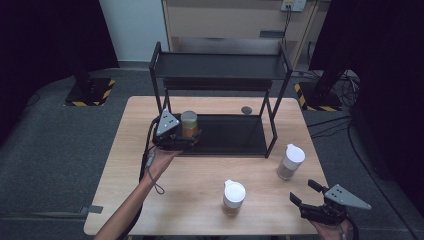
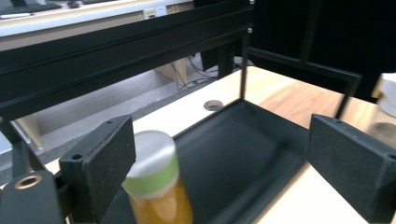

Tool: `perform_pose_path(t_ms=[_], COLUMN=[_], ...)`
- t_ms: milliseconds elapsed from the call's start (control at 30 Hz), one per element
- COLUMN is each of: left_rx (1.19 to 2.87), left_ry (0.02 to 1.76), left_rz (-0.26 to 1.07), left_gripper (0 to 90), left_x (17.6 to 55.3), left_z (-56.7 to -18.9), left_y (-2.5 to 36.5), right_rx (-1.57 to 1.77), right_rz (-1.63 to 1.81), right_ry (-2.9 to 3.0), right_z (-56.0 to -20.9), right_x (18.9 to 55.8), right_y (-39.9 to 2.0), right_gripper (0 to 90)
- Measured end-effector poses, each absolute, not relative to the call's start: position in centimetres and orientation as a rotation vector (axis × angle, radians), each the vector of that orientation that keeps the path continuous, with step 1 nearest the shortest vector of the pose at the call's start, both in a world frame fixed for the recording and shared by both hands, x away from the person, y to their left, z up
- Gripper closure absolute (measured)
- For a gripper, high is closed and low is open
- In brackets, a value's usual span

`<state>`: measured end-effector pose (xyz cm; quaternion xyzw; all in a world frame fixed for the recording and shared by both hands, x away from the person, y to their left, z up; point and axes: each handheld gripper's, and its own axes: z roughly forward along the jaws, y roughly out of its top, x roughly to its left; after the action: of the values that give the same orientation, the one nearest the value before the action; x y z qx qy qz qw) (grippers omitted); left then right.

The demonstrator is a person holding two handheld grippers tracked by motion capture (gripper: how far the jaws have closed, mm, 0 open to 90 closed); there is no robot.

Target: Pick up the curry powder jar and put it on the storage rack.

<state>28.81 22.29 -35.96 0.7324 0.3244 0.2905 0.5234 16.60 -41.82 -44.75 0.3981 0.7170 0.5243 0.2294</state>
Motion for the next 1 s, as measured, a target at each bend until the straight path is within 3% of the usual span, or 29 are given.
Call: perform_pose_path(t_ms=[300,1000], left_rx=[1.739,1.750], left_ry=[0.690,0.608], left_rz=[0.631,0.639], left_gripper=[8.4,9.2], left_x=[26.4,20.3], left_z=[-36.0,-38.8], left_y=[24.0,26.6], right_rx=[1.096,1.090], right_rz=[1.438,1.426], right_ry=[1.977,1.985], right_z=[-44.7,-44.6], right_x=[16.6,16.6], right_y=[-41.8,-41.6], right_gripper=[14.2,14.3])
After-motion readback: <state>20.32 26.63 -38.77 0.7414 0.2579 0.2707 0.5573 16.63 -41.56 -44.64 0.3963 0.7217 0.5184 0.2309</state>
